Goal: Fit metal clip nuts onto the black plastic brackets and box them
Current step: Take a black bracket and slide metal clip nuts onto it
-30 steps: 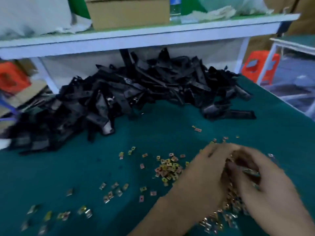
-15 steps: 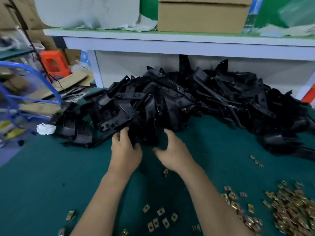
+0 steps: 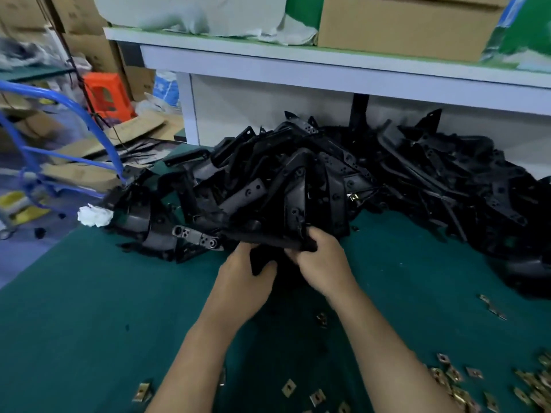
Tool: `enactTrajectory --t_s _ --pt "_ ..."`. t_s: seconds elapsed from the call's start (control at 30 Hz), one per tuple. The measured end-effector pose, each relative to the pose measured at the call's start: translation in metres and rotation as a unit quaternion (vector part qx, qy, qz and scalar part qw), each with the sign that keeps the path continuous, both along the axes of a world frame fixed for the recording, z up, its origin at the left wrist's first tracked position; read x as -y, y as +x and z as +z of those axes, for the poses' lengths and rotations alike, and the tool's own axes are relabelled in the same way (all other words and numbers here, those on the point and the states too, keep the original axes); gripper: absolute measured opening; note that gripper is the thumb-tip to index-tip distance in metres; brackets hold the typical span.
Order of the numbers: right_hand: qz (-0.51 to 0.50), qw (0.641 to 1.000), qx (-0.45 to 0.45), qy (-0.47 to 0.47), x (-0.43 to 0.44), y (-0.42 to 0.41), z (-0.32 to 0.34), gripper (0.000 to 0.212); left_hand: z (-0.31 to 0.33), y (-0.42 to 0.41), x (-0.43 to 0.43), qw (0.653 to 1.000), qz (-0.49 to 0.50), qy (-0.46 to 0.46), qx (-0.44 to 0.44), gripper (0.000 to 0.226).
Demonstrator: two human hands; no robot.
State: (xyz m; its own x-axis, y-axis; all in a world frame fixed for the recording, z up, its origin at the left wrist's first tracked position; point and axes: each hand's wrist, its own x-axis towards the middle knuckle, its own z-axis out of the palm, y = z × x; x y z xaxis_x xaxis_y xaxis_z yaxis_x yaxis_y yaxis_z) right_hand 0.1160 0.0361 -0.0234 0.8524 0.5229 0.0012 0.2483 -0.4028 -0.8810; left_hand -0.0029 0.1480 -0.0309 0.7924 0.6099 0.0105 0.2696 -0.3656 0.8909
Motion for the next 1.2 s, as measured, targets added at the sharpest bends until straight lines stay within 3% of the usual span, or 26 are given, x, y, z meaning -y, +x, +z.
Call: enactTrajectory --t_s 0.1,0.23,0.43,0.53,0.6,0.77,0.83,1.03,1.2 --pt "0.001 1.0 0.02 -0.004 0.027 -0.011 0.011 0.013 0.005 0.0 0.004 0.998 -0.019 -0.057 0.011 0.04" --pt "-0.005 1.0 0.011 -0.007 0.068 -0.024 0.022 0.018 0.012 -0.003 0.006 0.998 -0.044 -0.045 -0.009 0.045" --pt "-0.072 0.994 -0.044 0.07 0.114 -0.034 0.03 0.016 0.018 -0.006 0.016 0.99 -0.031 0.12 -0.064 0.045" --pt "-0.094 0.985 -0.065 0.128 0.126 -0.035 0.029 0.029 0.021 -0.013 0.023 0.952 -0.016 0.279 -0.128 0.042" --pt "-0.1 0.982 -0.067 0.145 0.13 -0.036 0.029 0.035 0.026 -0.018 0.027 0.94 0.008 0.306 -0.148 0.038" --pt "-0.167 0.977 -0.006 0.132 0.133 -0.03 0.026 0.048 0.03 -0.014 0.037 0.969 0.026 0.245 -0.012 0.013" --pt "-0.188 0.975 0.016 0.115 0.132 -0.026 0.025 0.045 0.026 -0.009 0.042 0.975 -0.001 0.222 0.007 0.011" --pt "-0.231 0.958 -0.042 0.167 0.125 -0.016 0.016 0.02 0.008 -0.001 0.05 0.972 -0.068 0.22 0.046 0.01" --pt "-0.293 0.947 0.098 0.091 0.124 -0.018 0.016 0.021 0.006 0.002 0.054 0.971 -0.097 0.19 0.105 0.004"
